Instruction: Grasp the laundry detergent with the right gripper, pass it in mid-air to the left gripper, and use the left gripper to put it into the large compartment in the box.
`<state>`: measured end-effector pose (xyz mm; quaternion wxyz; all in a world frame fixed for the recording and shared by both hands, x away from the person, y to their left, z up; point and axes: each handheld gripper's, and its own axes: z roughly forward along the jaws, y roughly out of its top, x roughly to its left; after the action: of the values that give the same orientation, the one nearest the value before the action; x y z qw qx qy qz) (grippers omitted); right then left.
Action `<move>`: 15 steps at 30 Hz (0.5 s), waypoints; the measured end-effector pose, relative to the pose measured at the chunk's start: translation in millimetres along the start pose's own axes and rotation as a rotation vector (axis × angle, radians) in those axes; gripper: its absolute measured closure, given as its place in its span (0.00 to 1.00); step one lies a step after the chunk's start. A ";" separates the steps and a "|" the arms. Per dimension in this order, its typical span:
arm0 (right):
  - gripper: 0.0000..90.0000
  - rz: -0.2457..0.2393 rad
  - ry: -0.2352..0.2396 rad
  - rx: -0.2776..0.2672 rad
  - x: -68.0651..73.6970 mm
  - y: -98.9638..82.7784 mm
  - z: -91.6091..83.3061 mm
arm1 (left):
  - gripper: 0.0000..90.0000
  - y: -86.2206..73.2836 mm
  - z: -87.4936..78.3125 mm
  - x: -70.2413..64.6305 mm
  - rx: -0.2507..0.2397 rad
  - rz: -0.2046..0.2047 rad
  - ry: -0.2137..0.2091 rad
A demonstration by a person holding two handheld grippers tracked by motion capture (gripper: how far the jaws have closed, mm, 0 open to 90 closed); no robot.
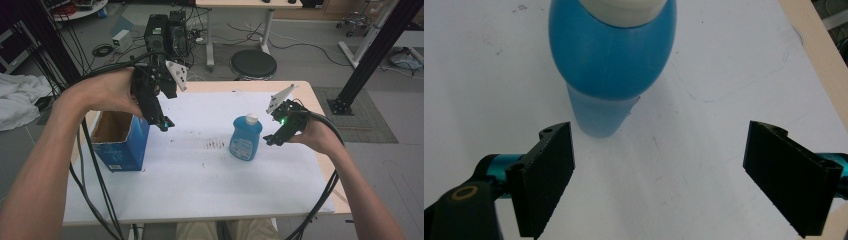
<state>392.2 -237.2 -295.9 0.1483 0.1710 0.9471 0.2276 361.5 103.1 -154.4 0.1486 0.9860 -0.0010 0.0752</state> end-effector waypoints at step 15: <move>0.14 0.120 0.007 -0.191 19.5 -18.2 27.7 | 0.19 -2.5 2.6 -1.5 -0.001 -0.006 -0.004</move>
<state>380.0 -234.2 -332.2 0.1466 0.2118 0.9096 0.3260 360.5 104.7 -157.8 0.1493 0.9861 0.0017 0.0728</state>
